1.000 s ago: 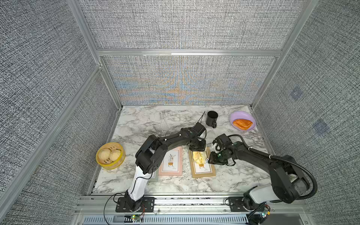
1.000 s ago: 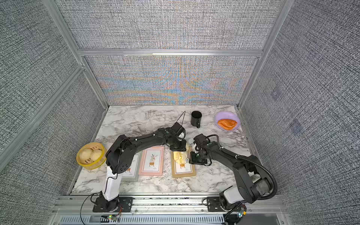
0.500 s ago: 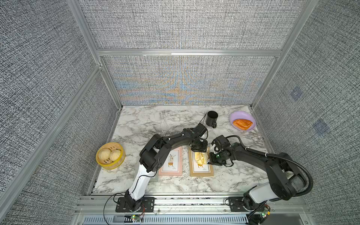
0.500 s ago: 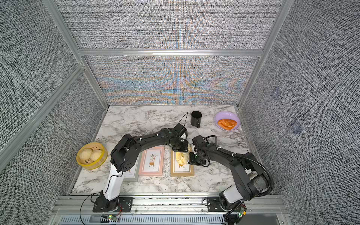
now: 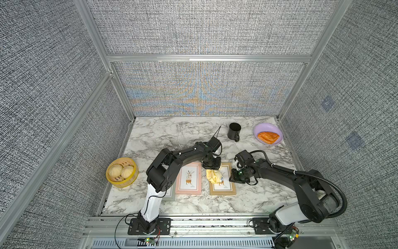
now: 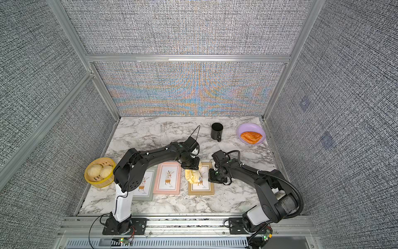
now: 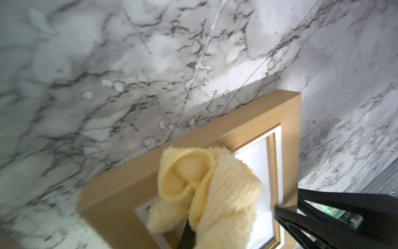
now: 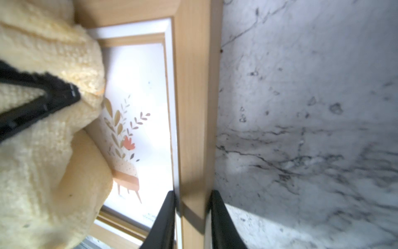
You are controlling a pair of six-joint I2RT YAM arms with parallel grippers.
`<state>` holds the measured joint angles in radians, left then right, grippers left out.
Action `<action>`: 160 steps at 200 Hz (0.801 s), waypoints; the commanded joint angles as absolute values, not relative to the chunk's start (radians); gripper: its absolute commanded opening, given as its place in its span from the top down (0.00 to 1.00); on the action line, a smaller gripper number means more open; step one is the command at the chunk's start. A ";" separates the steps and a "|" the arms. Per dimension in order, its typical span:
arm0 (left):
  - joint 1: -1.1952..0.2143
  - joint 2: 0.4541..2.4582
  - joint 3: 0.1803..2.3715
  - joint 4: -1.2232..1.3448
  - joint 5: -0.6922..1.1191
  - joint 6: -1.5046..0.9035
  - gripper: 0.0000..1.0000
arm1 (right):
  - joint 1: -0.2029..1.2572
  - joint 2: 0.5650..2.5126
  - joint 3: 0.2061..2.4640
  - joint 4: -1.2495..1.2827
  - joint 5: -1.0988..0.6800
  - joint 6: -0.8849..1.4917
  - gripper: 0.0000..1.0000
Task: Wipe the picture frame with a cloth
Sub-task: Wipe the dirt from the picture frame.
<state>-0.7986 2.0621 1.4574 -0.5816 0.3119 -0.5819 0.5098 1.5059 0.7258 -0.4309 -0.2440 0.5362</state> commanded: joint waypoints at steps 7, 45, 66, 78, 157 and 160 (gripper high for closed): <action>-0.785 2.061 1.450 -0.627 0.241 -0.553 1.00 | 0.522 1.531 0.717 -0.519 -0.120 0.555 0.80; -0.816 2.125 1.550 -0.586 0.319 -0.565 1.00 | 0.546 1.545 0.736 -0.520 -0.113 0.569 0.79; -0.845 2.173 1.621 -0.585 0.341 -0.566 1.00 | 0.558 1.554 0.743 -0.526 -0.105 0.576 0.80; -0.858 2.200 1.651 -0.585 0.355 -0.569 1.00 | 0.562 1.556 0.746 -0.527 -0.101 0.581 0.80; -0.792 2.118 1.529 -0.599 0.229 -0.574 1.00 | 0.568 1.575 0.751 -0.553 -0.065 0.621 0.80; -0.782 2.109 1.519 -0.600 0.222 -0.573 1.00 | 0.569 1.575 0.751 -0.556 -0.064 0.623 0.80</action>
<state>-0.8371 2.1574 1.5810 -0.5629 0.3450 -0.5758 0.5629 1.5383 0.7708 -0.4660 -0.1703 0.5953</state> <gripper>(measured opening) 0.097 0.244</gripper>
